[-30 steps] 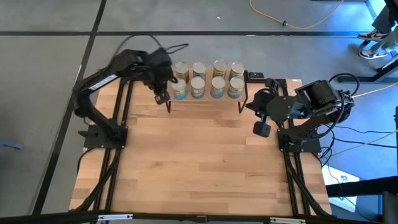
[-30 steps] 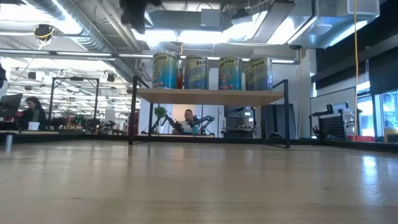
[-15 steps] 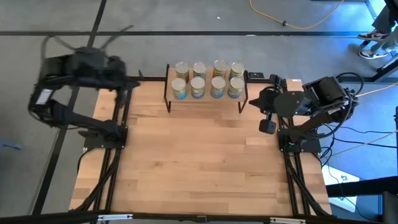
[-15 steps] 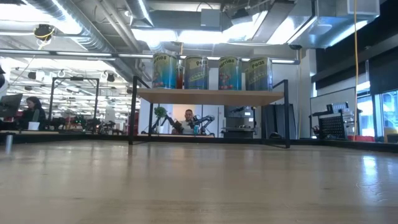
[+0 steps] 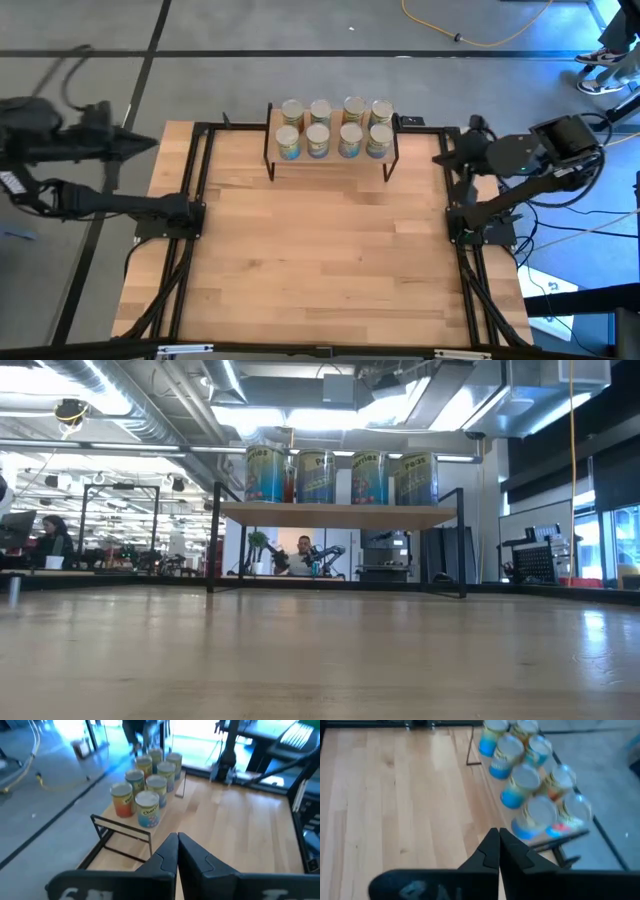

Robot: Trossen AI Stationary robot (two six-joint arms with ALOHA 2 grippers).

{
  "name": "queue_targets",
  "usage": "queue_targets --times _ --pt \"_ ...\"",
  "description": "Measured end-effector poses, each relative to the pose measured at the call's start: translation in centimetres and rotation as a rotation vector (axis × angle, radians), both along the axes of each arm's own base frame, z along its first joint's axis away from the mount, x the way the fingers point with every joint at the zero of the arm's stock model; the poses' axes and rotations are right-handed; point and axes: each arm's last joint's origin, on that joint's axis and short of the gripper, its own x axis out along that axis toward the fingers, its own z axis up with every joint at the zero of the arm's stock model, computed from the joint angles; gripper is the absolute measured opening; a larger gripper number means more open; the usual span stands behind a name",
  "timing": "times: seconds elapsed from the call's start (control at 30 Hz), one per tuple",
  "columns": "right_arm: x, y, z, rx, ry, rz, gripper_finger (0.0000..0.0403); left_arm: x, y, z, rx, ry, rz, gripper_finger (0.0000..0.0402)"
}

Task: Pick and place cans onto a shelf
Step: Return to Home Position

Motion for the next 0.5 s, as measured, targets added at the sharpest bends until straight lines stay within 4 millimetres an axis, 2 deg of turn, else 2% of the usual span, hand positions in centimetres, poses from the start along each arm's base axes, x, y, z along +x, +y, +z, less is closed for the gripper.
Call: queue_targets --times 0.13,0.3,0.5 --pt "-2.3 -0.7 -1.6 0.053 -0.051 -0.04 0.0001 -4.0 -1.2 -0.9 0.032 -0.1 -0.001 0.0" --pt "-3.6 -1.1 -3.7 0.1 -0.169 -0.033 0.0001 -7.5 -2.2 -2.6 0.031 -0.199 0.007 0.0" --pt "-3.5 -1.0 -6.9 0.132 -0.221 0.007 0.0002 -9.5 -2.9 -5.6 -0.014 -0.264 0.015 0.0"
